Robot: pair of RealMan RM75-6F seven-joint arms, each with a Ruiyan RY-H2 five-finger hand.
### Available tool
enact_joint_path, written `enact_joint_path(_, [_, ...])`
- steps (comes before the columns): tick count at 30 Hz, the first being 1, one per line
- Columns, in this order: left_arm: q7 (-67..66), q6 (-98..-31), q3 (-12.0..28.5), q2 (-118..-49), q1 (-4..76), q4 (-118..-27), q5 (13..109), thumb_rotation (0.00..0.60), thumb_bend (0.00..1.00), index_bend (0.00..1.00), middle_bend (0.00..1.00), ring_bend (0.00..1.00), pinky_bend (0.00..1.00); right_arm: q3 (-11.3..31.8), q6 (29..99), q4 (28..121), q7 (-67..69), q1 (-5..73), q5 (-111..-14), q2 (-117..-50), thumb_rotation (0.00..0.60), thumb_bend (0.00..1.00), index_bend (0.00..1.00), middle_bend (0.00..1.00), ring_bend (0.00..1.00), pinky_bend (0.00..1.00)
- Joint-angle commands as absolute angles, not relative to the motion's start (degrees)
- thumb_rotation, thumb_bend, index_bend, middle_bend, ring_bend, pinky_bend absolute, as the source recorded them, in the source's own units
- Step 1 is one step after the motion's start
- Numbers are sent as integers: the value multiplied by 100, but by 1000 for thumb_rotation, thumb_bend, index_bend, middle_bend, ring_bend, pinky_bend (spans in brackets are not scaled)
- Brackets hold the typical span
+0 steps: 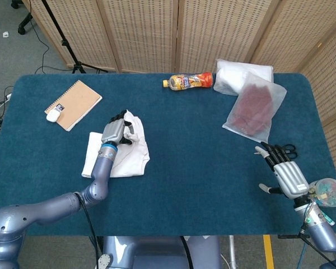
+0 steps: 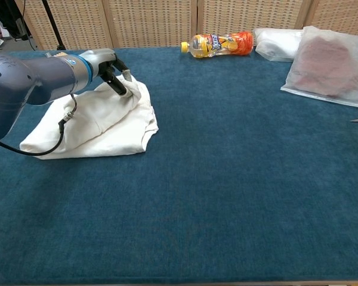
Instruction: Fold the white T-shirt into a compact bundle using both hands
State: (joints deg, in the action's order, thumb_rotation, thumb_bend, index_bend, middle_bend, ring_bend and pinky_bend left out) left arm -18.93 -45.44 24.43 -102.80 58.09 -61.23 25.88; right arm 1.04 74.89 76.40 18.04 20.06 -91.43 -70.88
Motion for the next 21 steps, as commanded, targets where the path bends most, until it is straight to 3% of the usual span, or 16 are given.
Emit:
enact_joint_path(1, [-1295, -4417, 2444, -10028, 5542, -6376, 3376, 600, 128, 0, 0, 0, 0, 102, 7485, 7642, 1807, 2004, -9143, -7089, 600, 18, 0, 0, 0, 0])
enact_joint_path(5, [-863, -4413, 2332, -9536, 5214, -6852, 4102, 600, 62, 0, 0, 0, 0, 98, 7500, 7653, 1805, 2000, -9161, -7089, 600, 22, 0, 0, 0, 0])
enact_joint_path(12, [205, -4775, 1950, -8560, 4400, -7727, 5826, 600, 114, 0, 0, 0, 0, 76, 7481, 7677, 1718, 2001, -9188, -7117, 600, 26, 0, 0, 0, 0])
enact_joint_path(16, [484, -4959, 1481, -8282, 4083, -7594, 6602, 600, 171, 15, 0, 0, 0, 72, 7479, 7708, 1654, 2001, -9196, -7129, 600, 28, 0, 0, 0, 0])
enact_joint_path(21, [884, -5206, 1072, -8313, 3866, -7069, 7261, 600, 191, 106, 0, 0, 0, 71, 7465, 7731, 1586, 2001, -9191, -7146, 600, 28, 0, 0, 0, 0])
